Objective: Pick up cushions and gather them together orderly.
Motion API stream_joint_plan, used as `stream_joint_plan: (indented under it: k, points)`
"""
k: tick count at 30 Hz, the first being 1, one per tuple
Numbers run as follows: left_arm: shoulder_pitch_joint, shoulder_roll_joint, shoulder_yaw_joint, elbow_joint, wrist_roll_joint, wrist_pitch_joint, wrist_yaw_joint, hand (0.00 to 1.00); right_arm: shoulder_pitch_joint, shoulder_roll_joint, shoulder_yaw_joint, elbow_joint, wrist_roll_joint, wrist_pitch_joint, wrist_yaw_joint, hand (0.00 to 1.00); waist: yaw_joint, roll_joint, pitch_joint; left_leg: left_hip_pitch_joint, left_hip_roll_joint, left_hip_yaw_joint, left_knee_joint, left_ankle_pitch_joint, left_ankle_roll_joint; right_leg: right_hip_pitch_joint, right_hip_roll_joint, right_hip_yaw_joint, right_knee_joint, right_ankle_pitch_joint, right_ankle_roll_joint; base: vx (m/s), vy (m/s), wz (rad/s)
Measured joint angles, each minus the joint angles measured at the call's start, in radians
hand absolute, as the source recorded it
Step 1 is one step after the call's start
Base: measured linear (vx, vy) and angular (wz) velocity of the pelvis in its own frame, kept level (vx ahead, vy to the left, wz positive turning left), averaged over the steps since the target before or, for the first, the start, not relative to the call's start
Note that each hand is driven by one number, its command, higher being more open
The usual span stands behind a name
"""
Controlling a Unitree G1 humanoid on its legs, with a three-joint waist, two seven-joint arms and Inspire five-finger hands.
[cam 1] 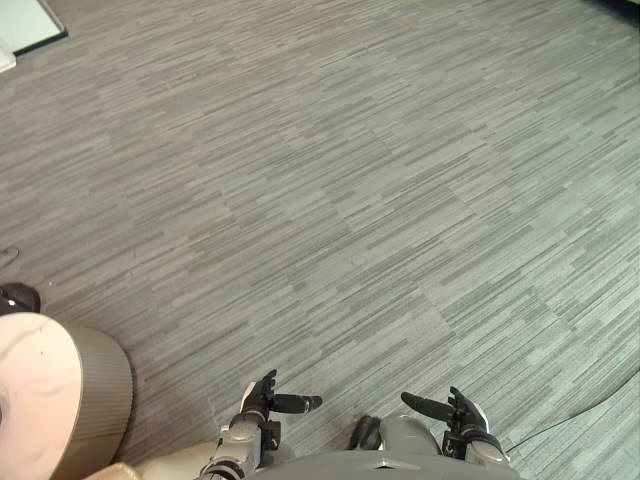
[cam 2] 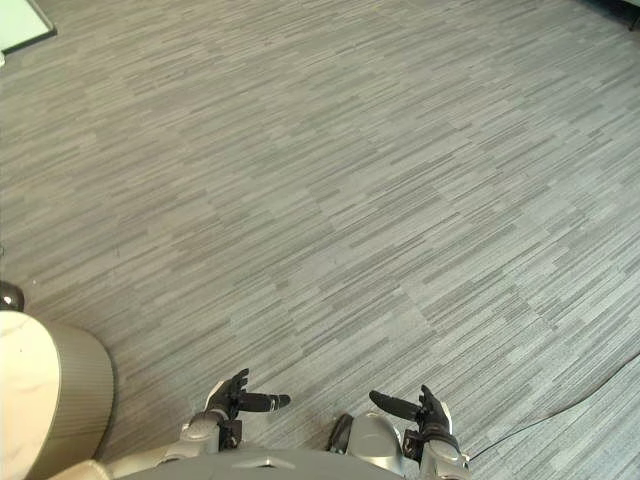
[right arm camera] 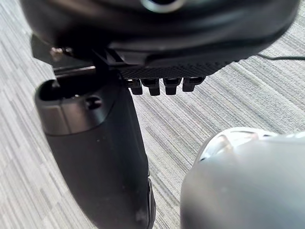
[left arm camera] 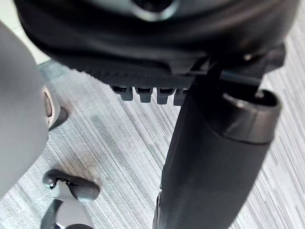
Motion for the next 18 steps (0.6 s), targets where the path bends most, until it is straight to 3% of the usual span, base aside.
stream_joint_plan:
  k: [2,3,4,5,6,7,9,10,11,12,13,15,16,17,18]
  points:
    - [0.001,0.002,0.013,-0.006,0.001,0.001,0.000,1.00,0.004,-0.008,0.000,0.000,0.001,0.000,-0.002,1.00,0.004,0.024,0.001,-0.049,0.071,0.009,0.184,0.010,0.009,0.062,0.064,0.056,-0.059,0.000,0.001,0.26,-0.040,-0.82]
    - [0.002,0.005,0.053,-0.012,0.001,0.002,0.001,1.00,0.002,-0.004,0.002,-0.009,0.002,-0.004,-0.006,1.00,0.023,0.028,0.005,-0.087,0.130,0.017,0.371,-0.005,0.050,0.106,0.100,0.139,-0.094,-0.007,-0.008,0.27,0.002,-1.08]
    - [0.002,0.007,0.067,-0.019,0.002,0.002,0.002,1.00,0.000,-0.001,0.002,-0.012,0.003,-0.006,-0.007,1.00,0.030,0.022,0.008,-0.104,0.134,-0.005,0.424,-0.025,0.062,0.117,0.102,0.166,-0.101,-0.010,-0.011,0.32,0.075,-1.34]
    - [0.002,0.015,0.078,-0.035,0.001,0.000,0.004,1.00,-0.015,0.003,0.003,-0.009,0.012,-0.007,-0.008,1.00,0.036,0.002,0.020,-0.145,0.098,-0.069,0.491,-0.089,0.065,0.148,0.090,0.224,-0.120,-0.010,-0.011,0.24,0.072,-1.25]
    - [-0.003,0.024,0.075,-0.052,0.001,-0.002,0.003,1.00,-0.028,0.010,0.001,-0.001,0.024,-0.006,-0.009,1.00,0.041,-0.019,0.037,-0.194,0.029,-0.121,0.469,-0.125,0.079,0.177,0.058,0.271,-0.126,-0.010,-0.011,0.27,0.085,-1.16]
    - [-0.004,0.025,0.074,-0.057,0.000,-0.003,0.003,1.00,-0.029,0.011,0.000,0.001,0.024,-0.006,-0.009,1.00,0.043,-0.023,0.039,-0.210,0.012,-0.131,0.454,-0.128,0.085,0.181,0.049,0.282,-0.126,-0.010,-0.011,0.26,0.100,-1.10]
    - [-0.005,0.022,0.075,-0.079,-0.002,-0.022,0.008,1.00,-0.035,0.012,-0.001,0.011,0.041,-0.005,-0.013,1.00,0.057,-0.025,0.046,-0.309,-0.093,-0.240,0.257,-0.082,0.095,0.191,-0.001,0.356,-0.111,-0.011,-0.009,0.25,0.105,-1.11]
    - [-0.005,0.021,0.074,-0.077,-0.003,-0.024,0.012,1.00,-0.034,0.011,0.000,0.013,0.041,-0.006,-0.013,1.00,0.062,-0.014,0.045,-0.321,-0.110,-0.288,0.161,-0.021,0.086,0.194,-0.003,0.380,-0.111,-0.013,0.008,0.26,0.108,-1.37]
    - [0.006,0.009,0.072,-0.064,-0.003,-0.024,0.016,1.00,-0.024,0.003,0.000,0.016,0.041,-0.005,-0.013,1.00,0.074,0.027,0.041,-0.316,-0.093,-0.356,0.018,0.174,0.055,0.210,0.021,0.422,-0.119,-0.016,0.066,0.19,0.082,-1.25]
    - [0.005,0.017,0.074,-0.057,-0.005,-0.021,0.014,1.00,-0.025,0.015,0.000,0.024,0.040,-0.006,-0.013,1.00,0.078,0.032,0.038,-0.312,-0.088,-0.343,0.050,0.200,0.075,0.227,0.014,0.449,-0.122,-0.029,0.089,0.32,0.141,-1.25]
    - [-0.007,0.037,0.075,-0.040,-0.004,-0.015,0.027,1.00,-0.029,0.050,-0.004,0.019,0.045,-0.002,-0.011,1.00,0.067,0.001,0.027,-0.314,-0.096,-0.311,0.083,0.145,0.073,0.213,-0.017,0.484,-0.114,-0.025,0.110,0.36,0.164,-0.78]
    - [-0.010,0.042,0.072,-0.037,-0.003,-0.012,0.021,1.00,-0.027,0.059,-0.005,0.020,0.038,-0.001,-0.007,1.00,0.072,-0.019,0.020,-0.304,-0.090,-0.262,0.132,0.073,0.080,0.178,-0.037,0.527,-0.031,-0.025,0.119,0.33,0.151,-0.79]
    - [-0.007,0.044,0.071,-0.033,-0.003,-0.011,0.022,1.00,-0.023,0.064,-0.022,0.020,0.037,0.000,-0.007,1.00,0.081,-0.028,0.019,-0.250,-0.088,-0.217,0.122,0.044,0.090,0.122,-0.051,0.558,0.123,-0.020,0.128,0.32,0.149,-1.16]
    - [0.001,0.050,0.064,-0.026,-0.004,-0.010,0.026,1.00,-0.024,0.068,-0.039,0.018,0.037,-0.001,-0.007,1.00,0.079,-0.036,0.014,-0.181,-0.092,-0.172,0.085,0.024,0.095,0.035,-0.073,0.568,0.331,0.024,0.198,0.32,0.149,-1.03]
    - [0.004,0.052,0.060,-0.025,-0.003,-0.010,0.026,1.00,-0.029,0.068,-0.039,0.019,0.037,-0.002,-0.007,1.00,0.082,-0.035,0.014,-0.160,-0.092,-0.161,0.076,0.022,0.098,0.008,-0.081,0.566,0.395,0.025,0.212,0.35,0.119,-0.86]
